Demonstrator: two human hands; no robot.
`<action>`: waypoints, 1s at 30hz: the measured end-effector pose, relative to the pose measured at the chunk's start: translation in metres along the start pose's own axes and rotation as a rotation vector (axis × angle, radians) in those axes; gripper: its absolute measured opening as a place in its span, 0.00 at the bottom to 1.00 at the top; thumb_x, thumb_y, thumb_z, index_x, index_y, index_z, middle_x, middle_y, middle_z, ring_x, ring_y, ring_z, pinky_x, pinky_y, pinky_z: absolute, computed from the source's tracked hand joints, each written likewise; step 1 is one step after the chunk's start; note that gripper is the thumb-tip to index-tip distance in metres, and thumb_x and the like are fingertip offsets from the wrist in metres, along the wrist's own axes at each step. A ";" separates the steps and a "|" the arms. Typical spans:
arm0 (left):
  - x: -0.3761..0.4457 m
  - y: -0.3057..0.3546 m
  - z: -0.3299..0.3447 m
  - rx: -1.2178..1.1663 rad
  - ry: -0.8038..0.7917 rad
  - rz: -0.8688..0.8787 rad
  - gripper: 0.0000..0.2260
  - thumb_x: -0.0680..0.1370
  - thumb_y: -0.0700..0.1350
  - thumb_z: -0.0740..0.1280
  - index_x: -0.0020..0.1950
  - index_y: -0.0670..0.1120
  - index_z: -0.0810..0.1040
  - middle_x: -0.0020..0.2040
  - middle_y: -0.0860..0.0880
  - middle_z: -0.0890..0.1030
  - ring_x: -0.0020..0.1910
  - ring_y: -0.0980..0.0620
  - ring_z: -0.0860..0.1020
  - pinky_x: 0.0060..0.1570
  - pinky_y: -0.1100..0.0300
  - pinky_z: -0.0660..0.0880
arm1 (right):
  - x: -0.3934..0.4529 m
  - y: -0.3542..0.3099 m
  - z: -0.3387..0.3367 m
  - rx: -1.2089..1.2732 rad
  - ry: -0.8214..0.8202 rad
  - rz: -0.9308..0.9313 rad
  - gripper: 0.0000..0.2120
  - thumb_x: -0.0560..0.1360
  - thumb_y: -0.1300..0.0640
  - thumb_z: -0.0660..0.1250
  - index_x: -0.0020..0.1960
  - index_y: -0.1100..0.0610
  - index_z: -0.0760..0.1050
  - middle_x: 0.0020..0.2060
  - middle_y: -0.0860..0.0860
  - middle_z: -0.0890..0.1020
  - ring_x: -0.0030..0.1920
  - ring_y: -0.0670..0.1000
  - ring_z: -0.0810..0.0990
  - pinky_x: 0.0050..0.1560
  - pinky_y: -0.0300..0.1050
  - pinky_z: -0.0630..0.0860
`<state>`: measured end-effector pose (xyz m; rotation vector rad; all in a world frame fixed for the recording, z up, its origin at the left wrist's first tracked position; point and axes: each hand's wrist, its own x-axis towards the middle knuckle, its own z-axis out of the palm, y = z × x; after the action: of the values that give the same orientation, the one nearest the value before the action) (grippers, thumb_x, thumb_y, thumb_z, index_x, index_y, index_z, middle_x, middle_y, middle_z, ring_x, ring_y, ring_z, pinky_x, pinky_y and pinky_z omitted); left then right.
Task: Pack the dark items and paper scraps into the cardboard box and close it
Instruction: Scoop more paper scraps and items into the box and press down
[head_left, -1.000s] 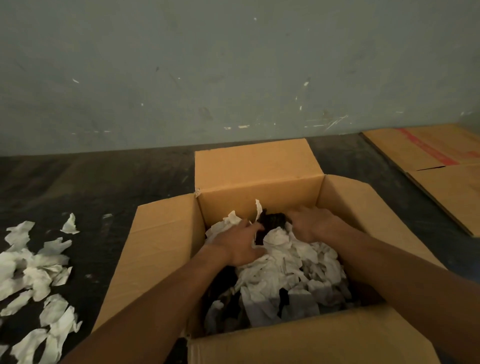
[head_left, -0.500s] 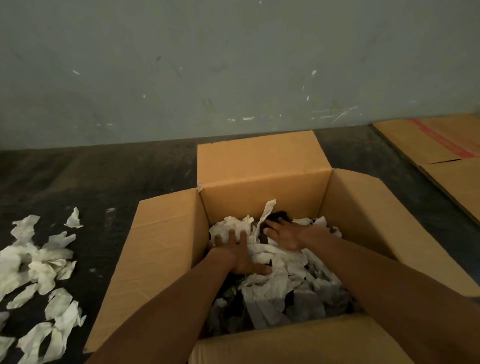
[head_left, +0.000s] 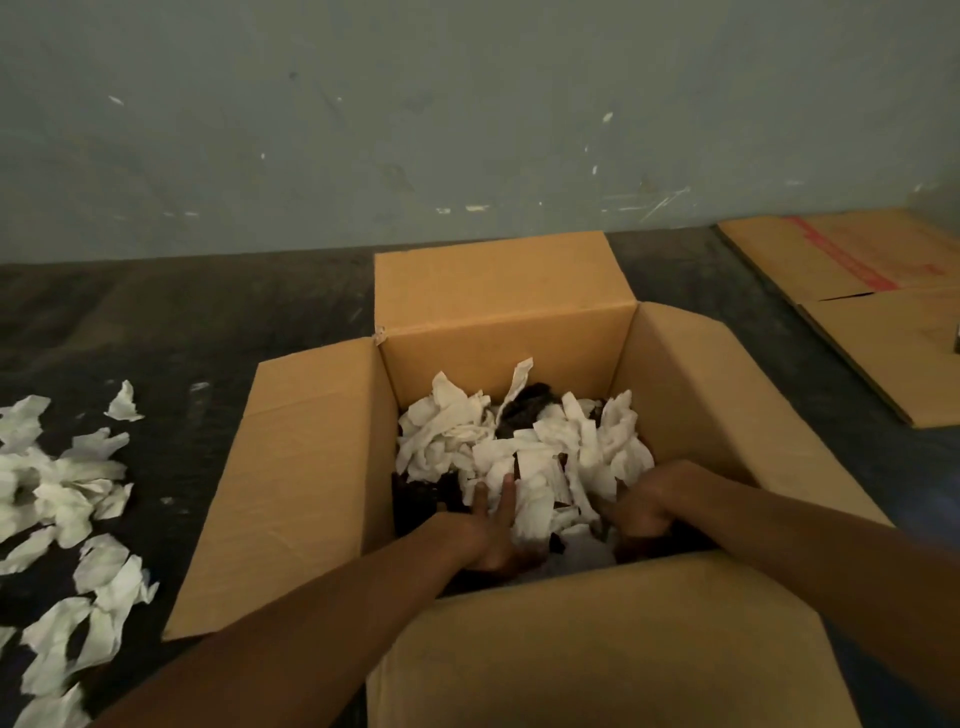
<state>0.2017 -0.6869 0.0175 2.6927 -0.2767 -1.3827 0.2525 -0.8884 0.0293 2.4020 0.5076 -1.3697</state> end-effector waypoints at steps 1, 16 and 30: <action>0.004 -0.002 0.004 0.001 0.012 -0.014 0.41 0.80 0.63 0.55 0.73 0.52 0.23 0.75 0.43 0.27 0.78 0.37 0.44 0.73 0.39 0.49 | 0.002 0.000 0.000 -0.014 -0.005 0.014 0.38 0.78 0.38 0.57 0.79 0.51 0.41 0.78 0.56 0.54 0.76 0.58 0.54 0.73 0.53 0.55; -0.009 0.009 -0.004 0.112 0.154 0.097 0.35 0.81 0.61 0.52 0.79 0.48 0.36 0.79 0.45 0.36 0.78 0.37 0.43 0.74 0.40 0.49 | -0.046 -0.019 -0.027 0.140 0.244 -0.058 0.31 0.81 0.59 0.55 0.78 0.57 0.42 0.78 0.56 0.52 0.76 0.57 0.55 0.72 0.47 0.57; -0.040 -0.006 -0.017 0.129 0.405 0.154 0.31 0.81 0.58 0.58 0.79 0.47 0.53 0.79 0.44 0.56 0.75 0.40 0.59 0.71 0.42 0.62 | -0.045 -0.018 -0.030 0.343 0.416 -0.050 0.27 0.78 0.58 0.55 0.76 0.58 0.59 0.72 0.58 0.66 0.66 0.57 0.71 0.57 0.49 0.76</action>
<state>0.1936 -0.6730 0.0579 2.8990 -0.5343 -0.7789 0.2461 -0.8657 0.0810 2.9980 0.4651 -1.0393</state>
